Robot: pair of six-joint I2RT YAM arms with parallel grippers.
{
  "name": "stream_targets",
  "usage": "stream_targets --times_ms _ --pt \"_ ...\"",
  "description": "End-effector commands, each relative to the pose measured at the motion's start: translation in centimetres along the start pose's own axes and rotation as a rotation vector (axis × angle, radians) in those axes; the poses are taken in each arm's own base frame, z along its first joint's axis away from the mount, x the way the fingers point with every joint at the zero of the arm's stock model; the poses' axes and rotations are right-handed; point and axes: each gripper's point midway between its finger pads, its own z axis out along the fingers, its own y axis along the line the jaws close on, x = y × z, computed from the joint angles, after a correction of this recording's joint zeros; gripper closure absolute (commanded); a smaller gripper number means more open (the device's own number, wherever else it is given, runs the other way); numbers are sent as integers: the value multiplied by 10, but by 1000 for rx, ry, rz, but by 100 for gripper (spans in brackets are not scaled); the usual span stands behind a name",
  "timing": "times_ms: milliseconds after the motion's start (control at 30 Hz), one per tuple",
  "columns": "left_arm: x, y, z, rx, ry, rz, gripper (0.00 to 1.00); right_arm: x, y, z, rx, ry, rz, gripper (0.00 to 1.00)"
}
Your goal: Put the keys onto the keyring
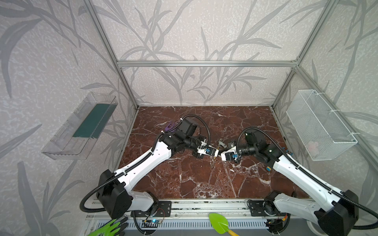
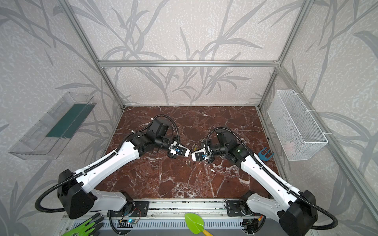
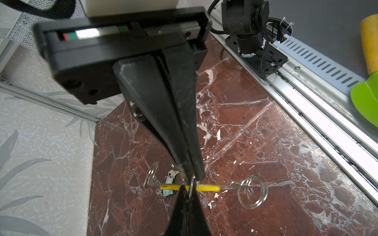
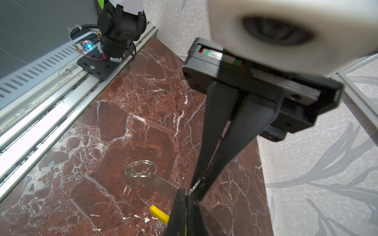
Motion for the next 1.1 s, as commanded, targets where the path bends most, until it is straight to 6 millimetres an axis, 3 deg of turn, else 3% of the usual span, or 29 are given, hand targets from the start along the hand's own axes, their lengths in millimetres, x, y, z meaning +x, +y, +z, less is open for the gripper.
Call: stream_targets --times_ms 0,200,633,1000,1067 --pt "-28 41 -13 -119 -66 104 100 -16 30 9 -143 -70 31 89" --pt "-26 39 -14 -110 -58 106 100 -14 32 7 -147 -57 30 88" --pt "-30 40 -14 -102 -84 102 100 -17 36 9 -178 -76 34 100" --pt "-33 44 -12 -109 -116 87 100 -12 46 15 -215 -53 14 100" --pt "-32 42 -12 -109 -112 83 100 -10 41 15 -178 -37 9 95"
